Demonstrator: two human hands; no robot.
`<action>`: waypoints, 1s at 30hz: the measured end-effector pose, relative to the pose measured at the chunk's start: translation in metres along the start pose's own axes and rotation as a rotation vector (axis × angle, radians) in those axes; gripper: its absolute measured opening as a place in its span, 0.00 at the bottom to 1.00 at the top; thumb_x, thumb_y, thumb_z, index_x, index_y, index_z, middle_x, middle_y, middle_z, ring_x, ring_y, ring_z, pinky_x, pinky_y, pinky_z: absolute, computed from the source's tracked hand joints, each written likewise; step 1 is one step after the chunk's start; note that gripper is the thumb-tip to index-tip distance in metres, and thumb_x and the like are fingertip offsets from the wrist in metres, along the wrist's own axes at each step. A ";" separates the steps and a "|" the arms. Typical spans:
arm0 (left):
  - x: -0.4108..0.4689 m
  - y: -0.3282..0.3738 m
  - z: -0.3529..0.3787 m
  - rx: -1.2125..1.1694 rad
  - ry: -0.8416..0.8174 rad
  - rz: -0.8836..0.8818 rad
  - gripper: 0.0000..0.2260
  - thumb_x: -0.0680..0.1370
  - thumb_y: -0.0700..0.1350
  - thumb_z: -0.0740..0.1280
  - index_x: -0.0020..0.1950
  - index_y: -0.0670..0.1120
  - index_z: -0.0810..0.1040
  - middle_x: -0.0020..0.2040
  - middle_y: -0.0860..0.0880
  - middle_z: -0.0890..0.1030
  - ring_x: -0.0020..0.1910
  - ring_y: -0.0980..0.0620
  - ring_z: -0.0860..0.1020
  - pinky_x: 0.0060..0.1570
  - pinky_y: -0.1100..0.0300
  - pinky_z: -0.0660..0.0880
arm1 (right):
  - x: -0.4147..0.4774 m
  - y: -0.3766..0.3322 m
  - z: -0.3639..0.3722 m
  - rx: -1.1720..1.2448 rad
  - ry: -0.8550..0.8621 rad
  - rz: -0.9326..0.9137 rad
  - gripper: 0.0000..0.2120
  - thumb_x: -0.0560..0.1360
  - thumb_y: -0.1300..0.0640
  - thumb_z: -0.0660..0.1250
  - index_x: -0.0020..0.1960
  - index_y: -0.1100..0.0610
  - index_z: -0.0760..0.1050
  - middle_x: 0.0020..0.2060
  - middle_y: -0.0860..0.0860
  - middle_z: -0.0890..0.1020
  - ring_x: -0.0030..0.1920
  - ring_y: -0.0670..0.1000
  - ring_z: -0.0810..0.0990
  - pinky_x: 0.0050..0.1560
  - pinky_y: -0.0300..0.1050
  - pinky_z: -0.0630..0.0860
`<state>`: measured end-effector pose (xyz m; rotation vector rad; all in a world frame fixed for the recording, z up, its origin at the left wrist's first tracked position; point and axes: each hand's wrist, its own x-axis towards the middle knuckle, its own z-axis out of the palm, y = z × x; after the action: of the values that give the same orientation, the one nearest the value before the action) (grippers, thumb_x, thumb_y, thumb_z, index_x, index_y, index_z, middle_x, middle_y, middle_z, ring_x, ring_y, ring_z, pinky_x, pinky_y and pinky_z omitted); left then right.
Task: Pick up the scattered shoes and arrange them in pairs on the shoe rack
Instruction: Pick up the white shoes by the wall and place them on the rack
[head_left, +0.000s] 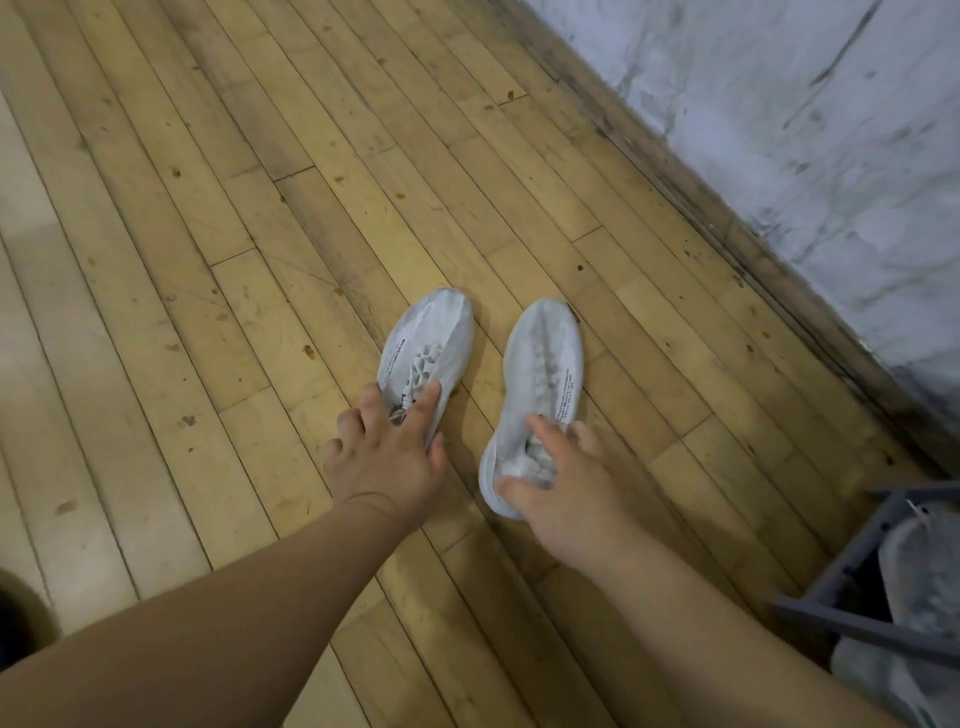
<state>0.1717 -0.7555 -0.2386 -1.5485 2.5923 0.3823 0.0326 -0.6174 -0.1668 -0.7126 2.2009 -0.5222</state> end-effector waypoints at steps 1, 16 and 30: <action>0.000 0.000 0.000 0.006 0.003 -0.001 0.27 0.79 0.64 0.53 0.78 0.68 0.50 0.77 0.42 0.54 0.68 0.38 0.63 0.61 0.42 0.67 | 0.007 -0.001 0.009 -0.077 -0.054 -0.008 0.41 0.73 0.39 0.72 0.79 0.34 0.55 0.78 0.42 0.47 0.77 0.52 0.60 0.70 0.52 0.72; -0.003 0.000 0.002 -0.008 0.014 -0.005 0.26 0.80 0.62 0.53 0.78 0.67 0.53 0.77 0.41 0.56 0.67 0.36 0.64 0.61 0.40 0.67 | -0.070 0.037 0.020 -0.426 -0.248 0.010 0.45 0.78 0.55 0.69 0.80 0.34 0.43 0.80 0.54 0.33 0.72 0.57 0.70 0.63 0.46 0.76; -0.007 0.009 -0.037 -0.098 -0.244 -0.075 0.27 0.80 0.62 0.54 0.77 0.71 0.47 0.77 0.41 0.55 0.69 0.32 0.65 0.66 0.36 0.67 | -0.094 0.008 -0.062 0.131 -0.224 0.180 0.41 0.77 0.51 0.69 0.78 0.28 0.50 0.82 0.47 0.50 0.77 0.58 0.64 0.70 0.56 0.71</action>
<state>0.1690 -0.7555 -0.2002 -1.5167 2.3560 0.6553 0.0362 -0.5433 -0.0818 -0.4739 1.9781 -0.4658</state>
